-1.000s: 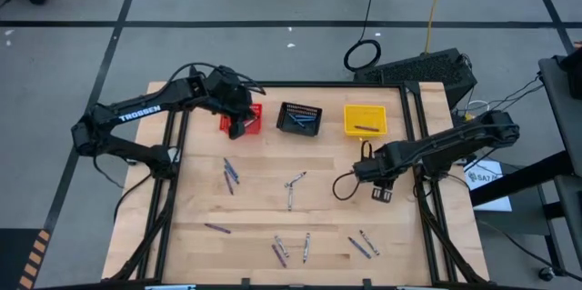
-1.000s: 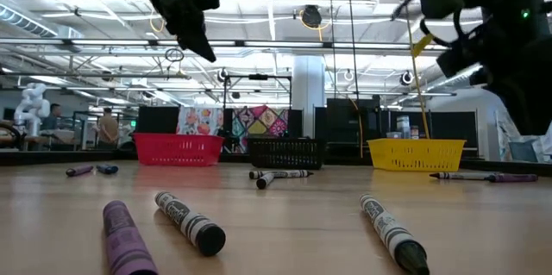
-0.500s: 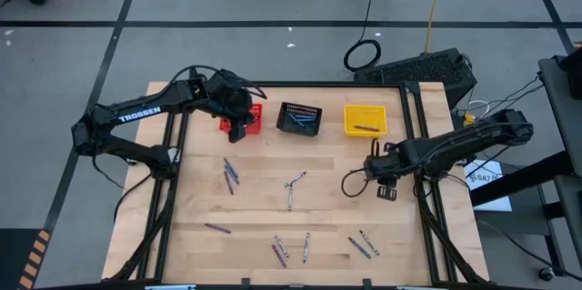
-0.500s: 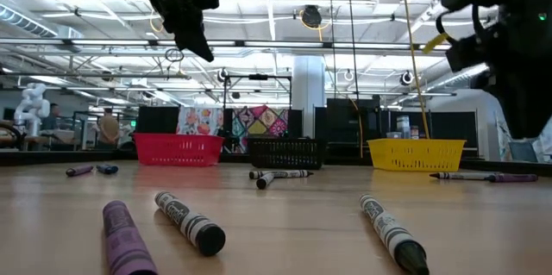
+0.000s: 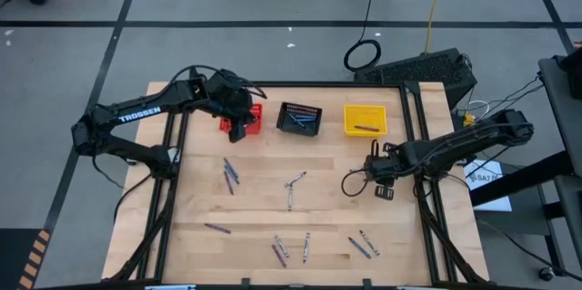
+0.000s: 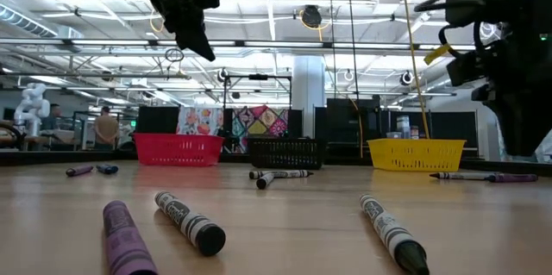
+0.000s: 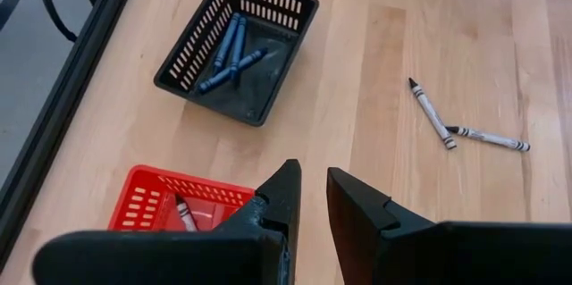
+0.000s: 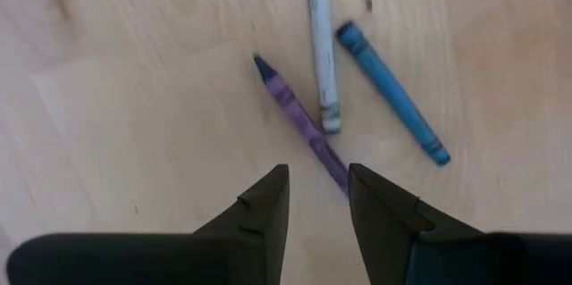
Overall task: Sort crayons
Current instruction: Put the violet crayon into the yellow bin
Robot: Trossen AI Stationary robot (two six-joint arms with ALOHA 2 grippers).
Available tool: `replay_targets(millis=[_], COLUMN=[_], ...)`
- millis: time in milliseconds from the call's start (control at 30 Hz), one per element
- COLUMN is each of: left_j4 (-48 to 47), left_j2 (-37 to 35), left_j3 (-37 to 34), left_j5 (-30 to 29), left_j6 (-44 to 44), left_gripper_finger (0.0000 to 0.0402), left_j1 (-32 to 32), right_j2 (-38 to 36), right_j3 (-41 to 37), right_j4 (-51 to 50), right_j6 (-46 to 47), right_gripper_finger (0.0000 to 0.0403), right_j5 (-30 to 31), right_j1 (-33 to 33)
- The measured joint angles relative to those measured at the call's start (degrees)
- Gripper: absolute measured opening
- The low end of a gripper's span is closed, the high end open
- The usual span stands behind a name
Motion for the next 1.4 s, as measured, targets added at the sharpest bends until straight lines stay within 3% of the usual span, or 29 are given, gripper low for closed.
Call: replay_targets(millis=[967, 1400], left_j4=[-0.22, -0.21], left_j2=[0.00, 0.00], left_j3=[0.00, 0.00], left_j5=[0.00, 0.00], left_j6=[0.57, 0.57], left_gripper_finger=[0.0061, 0.0061], left_j1=[0.00, 0.00], right_j2=[10.98, 12.24], right_j3=[0.00, 0.04], right_j4=[3.16, 4.17], right_j6=[-2.40, -4.72], right_gripper_finger=[0.0105, 0.0103], right_j5=[-0.44, -7.24], right_j1=[-1.64, -1.64])
